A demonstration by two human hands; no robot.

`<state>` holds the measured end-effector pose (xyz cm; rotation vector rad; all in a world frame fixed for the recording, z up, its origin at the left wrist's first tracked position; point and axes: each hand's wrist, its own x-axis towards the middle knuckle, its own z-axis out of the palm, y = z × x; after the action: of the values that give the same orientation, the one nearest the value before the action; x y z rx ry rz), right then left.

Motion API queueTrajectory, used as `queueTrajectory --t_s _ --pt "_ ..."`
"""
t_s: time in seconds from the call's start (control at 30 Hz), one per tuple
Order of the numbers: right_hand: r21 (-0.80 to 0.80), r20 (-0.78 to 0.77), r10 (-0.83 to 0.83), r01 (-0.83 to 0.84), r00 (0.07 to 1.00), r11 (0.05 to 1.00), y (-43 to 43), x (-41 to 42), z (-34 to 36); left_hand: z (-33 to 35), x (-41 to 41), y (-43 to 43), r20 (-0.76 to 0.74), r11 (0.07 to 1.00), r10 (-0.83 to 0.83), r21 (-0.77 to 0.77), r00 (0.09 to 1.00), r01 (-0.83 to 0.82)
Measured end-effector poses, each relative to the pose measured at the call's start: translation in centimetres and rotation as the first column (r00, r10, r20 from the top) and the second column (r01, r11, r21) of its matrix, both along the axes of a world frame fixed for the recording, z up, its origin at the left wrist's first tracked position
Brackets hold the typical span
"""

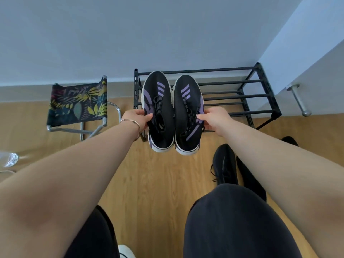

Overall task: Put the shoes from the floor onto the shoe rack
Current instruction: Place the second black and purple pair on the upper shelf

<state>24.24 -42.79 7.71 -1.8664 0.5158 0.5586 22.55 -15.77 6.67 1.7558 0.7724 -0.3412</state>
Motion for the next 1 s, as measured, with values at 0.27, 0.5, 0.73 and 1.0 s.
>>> queueTrajectory --t_s 0.27,0.5,0.73,1.0 --pt "-0.055 0.047 -0.132 0.135 0.990 0.989 0.8 3.4 -2.6 -2.6 4.1 0.1 -0.005 0.997 -0.010 0.078 1.000 0.010" --pt "-0.026 0.019 -0.156 0.156 0.988 0.987 0.7 3.6 -3.5 -3.7 4.6 0.3 -0.002 0.995 0.012 0.103 1.000 -0.012" --pt "0.029 0.033 -0.011 0.011 0.999 1.000 -0.4 2.7 -1.9 -3.1 1.6 -0.6 0.071 0.975 -0.023 0.224 0.997 0.006" --pt "-0.226 0.217 0.525 -0.481 0.823 0.847 -1.2 -3.7 -1.1 -3.1 -6.8 -2.3 0.080 0.888 -0.338 0.358 0.938 0.289"
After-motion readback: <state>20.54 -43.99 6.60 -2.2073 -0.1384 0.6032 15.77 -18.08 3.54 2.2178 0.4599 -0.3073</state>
